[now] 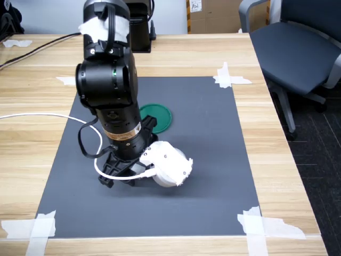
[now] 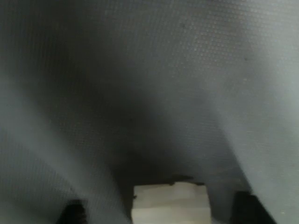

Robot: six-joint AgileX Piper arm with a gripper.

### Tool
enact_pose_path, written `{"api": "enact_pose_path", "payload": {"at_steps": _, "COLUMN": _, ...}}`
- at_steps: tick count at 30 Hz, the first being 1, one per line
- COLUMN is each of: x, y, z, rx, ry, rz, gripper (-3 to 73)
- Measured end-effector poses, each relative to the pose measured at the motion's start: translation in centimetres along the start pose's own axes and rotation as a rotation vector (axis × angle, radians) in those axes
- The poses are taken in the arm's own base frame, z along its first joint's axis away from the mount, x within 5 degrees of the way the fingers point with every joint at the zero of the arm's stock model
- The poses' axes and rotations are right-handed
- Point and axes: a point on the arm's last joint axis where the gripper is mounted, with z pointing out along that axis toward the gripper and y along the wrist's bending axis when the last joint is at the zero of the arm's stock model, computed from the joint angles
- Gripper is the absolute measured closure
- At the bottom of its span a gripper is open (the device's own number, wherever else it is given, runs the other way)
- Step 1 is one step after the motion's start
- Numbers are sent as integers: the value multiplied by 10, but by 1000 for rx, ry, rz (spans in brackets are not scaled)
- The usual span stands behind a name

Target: Grasp a white terminal and put it in the green lid.

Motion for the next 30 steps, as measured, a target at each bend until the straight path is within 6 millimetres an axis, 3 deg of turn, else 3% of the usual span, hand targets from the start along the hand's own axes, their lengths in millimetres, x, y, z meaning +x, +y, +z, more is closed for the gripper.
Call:
{"api": "enact_pose_path", "payload": {"at_steps": 7, "x": 0, "y": 0, "z": 0, "rx": 1, "ry": 0, "rz": 32, "gripper": 433}}
{"api": "enact_pose_path", "payload": {"at_steps": 13, "x": 0, "y": 0, "z": -7, "rx": 14, "ry": -4, "rz": 44, "gripper": 442}}
{"api": "enact_pose_path", "payload": {"at_steps": 19, "x": 5, "y": 5, "z": -56, "rx": 102, "ry": -58, "rz": 57, "gripper": 442}}
{"api": "enact_pose_path", "payload": {"at_steps": 25, "x": 21, "y": 37, "z": -104, "rx": 126, "ry": -141, "rz": 93, "gripper": 442}}
{"api": "enact_pose_path", "payload": {"at_steps": 30, "x": 39, "y": 69, "z": -116, "rx": 105, "ry": -162, "rz": 86, "gripper": 442}}
